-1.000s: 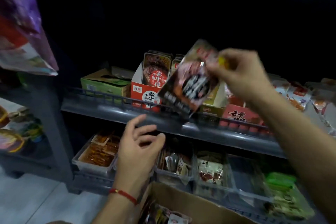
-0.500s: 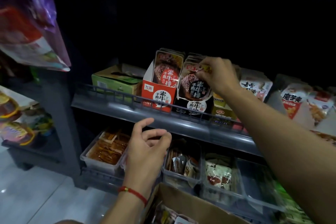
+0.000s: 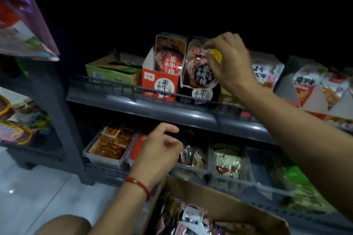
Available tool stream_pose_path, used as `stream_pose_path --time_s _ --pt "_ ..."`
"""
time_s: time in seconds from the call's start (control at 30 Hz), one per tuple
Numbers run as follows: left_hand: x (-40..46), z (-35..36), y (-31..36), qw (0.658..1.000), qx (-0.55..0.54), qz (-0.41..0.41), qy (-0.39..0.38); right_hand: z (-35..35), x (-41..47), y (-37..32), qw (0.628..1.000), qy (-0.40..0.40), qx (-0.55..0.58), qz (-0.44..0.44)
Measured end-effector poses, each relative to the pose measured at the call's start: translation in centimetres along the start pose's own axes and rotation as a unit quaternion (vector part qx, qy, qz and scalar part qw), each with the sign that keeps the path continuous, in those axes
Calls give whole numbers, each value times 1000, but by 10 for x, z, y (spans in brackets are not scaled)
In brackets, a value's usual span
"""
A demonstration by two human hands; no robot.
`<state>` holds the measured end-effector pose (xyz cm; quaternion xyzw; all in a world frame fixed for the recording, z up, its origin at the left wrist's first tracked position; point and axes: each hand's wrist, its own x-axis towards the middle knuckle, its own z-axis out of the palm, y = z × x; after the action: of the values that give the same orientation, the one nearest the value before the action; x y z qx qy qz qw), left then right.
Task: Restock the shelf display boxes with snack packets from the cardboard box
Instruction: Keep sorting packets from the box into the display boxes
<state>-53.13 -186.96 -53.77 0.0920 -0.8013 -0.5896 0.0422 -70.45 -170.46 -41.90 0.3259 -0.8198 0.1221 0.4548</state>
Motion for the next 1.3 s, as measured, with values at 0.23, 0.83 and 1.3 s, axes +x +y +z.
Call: stream_pose_path --time_s 0.23,0.83,1.3 --pt "-27 17 -37 823 449 59 -343 -35 -164 -60 956 -242 165 -7" --pt "-21 53 -86 777 475 -7 -412 39 -431 -107 680 -683 215 162" --pt "-20 60 -99 780 474 -25 -408 71 -411 -128 649 -629 305 302"
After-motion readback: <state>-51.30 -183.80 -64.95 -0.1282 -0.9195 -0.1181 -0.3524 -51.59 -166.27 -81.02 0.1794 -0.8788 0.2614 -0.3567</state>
